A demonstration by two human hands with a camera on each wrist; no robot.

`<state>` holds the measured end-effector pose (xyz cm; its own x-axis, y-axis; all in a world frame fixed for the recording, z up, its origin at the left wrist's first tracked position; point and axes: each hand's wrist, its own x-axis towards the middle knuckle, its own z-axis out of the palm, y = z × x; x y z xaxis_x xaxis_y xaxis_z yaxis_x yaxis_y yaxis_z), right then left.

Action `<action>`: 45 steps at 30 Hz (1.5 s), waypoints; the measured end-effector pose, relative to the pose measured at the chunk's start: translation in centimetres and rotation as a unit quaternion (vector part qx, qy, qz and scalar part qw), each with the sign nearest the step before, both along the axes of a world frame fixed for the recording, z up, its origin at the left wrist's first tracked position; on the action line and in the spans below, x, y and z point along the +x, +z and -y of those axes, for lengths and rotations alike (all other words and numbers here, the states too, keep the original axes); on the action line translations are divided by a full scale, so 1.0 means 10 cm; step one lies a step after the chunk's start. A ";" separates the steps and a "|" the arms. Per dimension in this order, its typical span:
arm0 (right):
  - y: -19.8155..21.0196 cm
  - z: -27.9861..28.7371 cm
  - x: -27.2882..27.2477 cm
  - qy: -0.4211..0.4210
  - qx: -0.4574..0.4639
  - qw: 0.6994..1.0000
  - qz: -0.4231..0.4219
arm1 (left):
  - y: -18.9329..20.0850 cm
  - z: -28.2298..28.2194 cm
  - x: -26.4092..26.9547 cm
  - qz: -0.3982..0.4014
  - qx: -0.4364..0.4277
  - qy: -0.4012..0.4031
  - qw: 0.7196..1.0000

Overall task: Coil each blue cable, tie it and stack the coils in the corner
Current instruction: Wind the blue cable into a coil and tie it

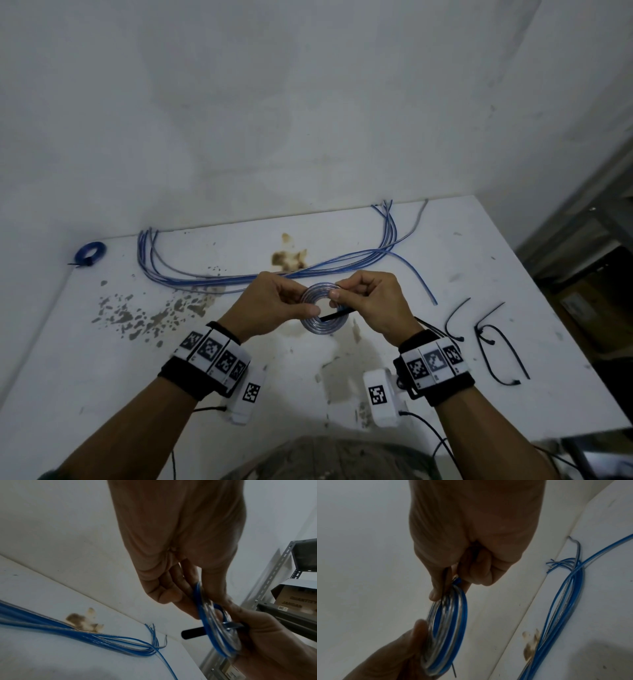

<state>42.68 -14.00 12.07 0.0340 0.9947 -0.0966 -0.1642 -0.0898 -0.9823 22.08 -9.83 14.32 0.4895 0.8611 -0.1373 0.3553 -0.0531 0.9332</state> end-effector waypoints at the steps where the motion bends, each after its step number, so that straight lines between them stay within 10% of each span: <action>1: -0.01 0.00 -0.01 0.001 -0.002 1.000 -0.003 | -0.01 0.00 -0.01 -0.004 0.001 0.007 1.000; 45: 0.00 0.03 -0.04 0.025 0.046 0.996 0.074 | -0.01 0.00 0.09 -0.030 0.103 -0.004 0.994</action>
